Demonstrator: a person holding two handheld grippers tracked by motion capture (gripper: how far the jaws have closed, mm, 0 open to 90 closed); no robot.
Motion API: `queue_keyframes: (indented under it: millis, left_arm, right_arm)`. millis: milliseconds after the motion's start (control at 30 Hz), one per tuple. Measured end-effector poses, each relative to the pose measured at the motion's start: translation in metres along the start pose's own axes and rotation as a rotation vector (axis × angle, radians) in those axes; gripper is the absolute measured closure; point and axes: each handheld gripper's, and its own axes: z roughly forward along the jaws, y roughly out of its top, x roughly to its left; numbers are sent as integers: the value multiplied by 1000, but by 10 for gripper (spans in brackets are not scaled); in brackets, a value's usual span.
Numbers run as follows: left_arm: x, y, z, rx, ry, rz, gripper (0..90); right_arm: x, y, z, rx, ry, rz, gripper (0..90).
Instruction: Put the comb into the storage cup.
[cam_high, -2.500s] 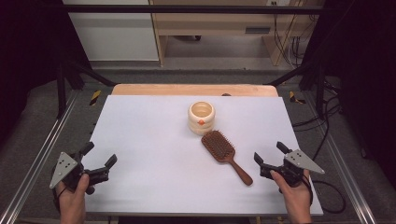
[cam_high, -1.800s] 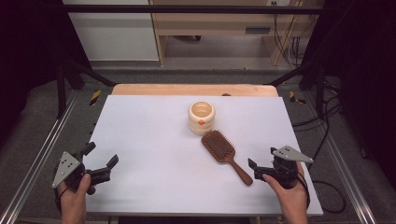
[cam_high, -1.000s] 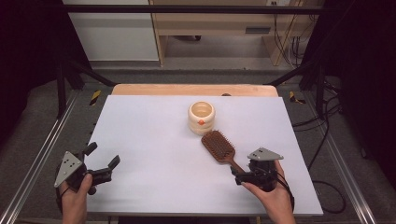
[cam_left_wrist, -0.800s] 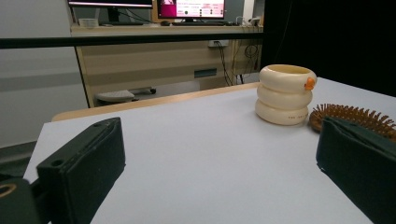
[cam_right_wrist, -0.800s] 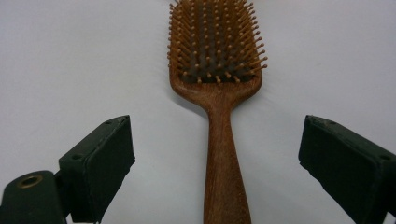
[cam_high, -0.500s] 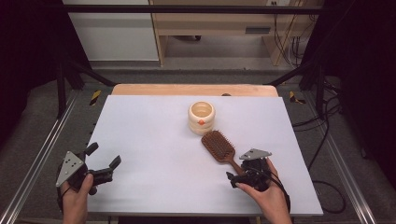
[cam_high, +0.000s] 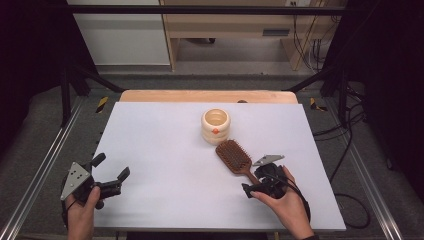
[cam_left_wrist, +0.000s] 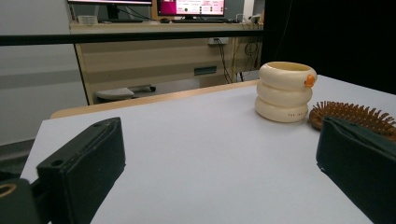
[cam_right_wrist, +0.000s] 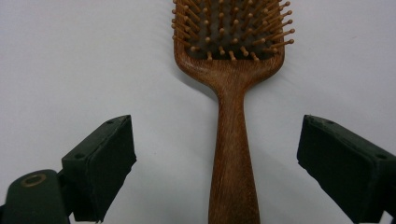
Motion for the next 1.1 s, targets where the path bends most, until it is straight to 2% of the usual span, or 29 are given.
queue_keyframes:
  millis: [167,433,733,1100]
  left_arm:
    - [0,0,0,0,-1,0,11]
    - [-1,0,0,-1,-5,3,11]
    - [-1,0,1,2,-6,4,12]
    - [-1,0,1,4,-6,5,11]
  right_arm:
    - [-2,11,7,36,8,-13,112]
    - [-11,21,19,57,24,37,165]
    - [-15,24,33,98,31,58,357]
    - [-15,23,39,120,26,51,553]
